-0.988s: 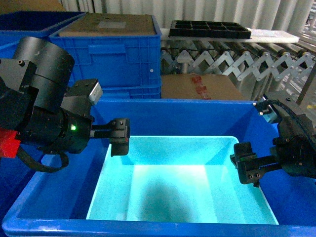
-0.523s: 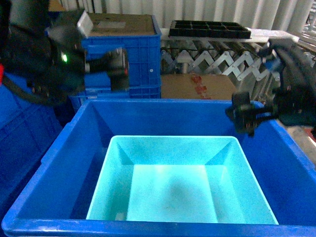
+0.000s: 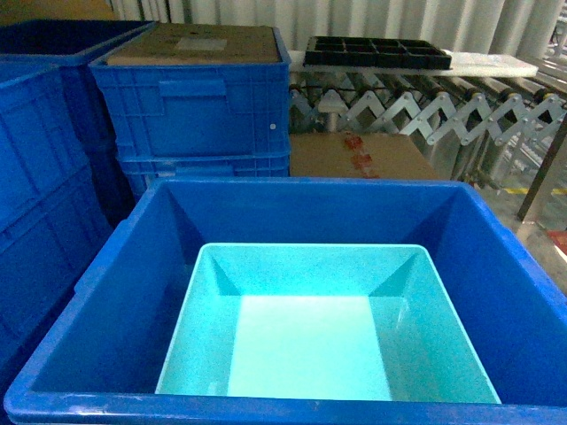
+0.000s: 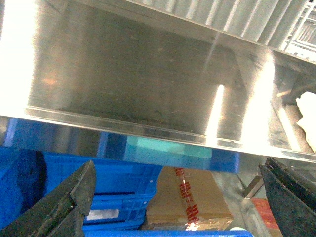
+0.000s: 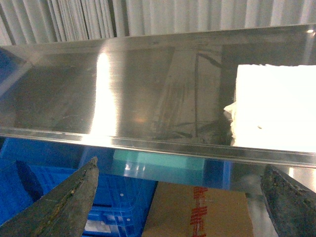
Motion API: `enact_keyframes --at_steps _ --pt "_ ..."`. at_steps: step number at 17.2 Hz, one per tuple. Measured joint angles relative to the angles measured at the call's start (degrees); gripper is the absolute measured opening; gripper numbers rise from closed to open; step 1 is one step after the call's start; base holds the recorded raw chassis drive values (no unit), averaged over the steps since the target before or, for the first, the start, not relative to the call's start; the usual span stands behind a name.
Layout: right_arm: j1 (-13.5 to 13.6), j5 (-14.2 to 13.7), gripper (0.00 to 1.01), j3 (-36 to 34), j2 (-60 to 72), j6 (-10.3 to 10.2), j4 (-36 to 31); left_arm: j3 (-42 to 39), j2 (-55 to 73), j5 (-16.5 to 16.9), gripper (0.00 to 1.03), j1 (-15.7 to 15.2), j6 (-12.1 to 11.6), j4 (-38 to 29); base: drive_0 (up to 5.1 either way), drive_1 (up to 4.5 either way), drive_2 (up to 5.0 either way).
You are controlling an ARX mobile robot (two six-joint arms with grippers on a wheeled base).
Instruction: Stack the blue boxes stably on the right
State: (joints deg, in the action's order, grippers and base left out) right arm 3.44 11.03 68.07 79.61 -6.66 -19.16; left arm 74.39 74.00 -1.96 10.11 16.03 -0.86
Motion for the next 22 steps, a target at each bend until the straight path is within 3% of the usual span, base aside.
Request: enact_keyframes --at_steps 1,6,9,10,20,21,22 --pt "-0.7 0.6 0.98 -1.0 -4.8 -1.5 2.8 -0.9 -3.5 -1.3 0.98 -0.3 -0.4 0.3 0.0 0.0 0.0" --pt "-1.6 1.1 0.98 -1.3 -13.4 -3.1 5.2 -1.0 -9.9 -1.1 0.98 -2.7 0.3 4.4 0.0 0.0 0.0" --pt "-2.0 1.0 0.98 1.5 -15.1 -4.8 4.0 1.2 -10.2 -4.1 0.98 -3.4 1.6 4.2 0.0 0.0 0.0" --pt "-2.0 -0.3 0.98 1.5 -13.9 -4.8 3.1 1.8 -8.7 -4.3 0.98 -2.5 1.6 3.1 0.0 0.0 0.0" --pt "-2.4 -0.4 0.98 1.8 -13.3 -5.6 3.3 1.8 -8.5 -4.7 0.98 -2.1 1.6 2.9 0.0 0.0 0.0" --pt "-2.9 -6.7 0.87 3.8 -14.5 -1.8 16.3 2.7 -8.5 -5.2 0.94 -2.1 -0.3 6.9 0.0 0.0 0.0" --pt "-3.2 -10.3 0.75 -1.4 -18.7 1.8 20.7 -1.3 -11.5 -5.2 0.82 -2.9 -5.7 8.3 0.0 0.0 0.0"
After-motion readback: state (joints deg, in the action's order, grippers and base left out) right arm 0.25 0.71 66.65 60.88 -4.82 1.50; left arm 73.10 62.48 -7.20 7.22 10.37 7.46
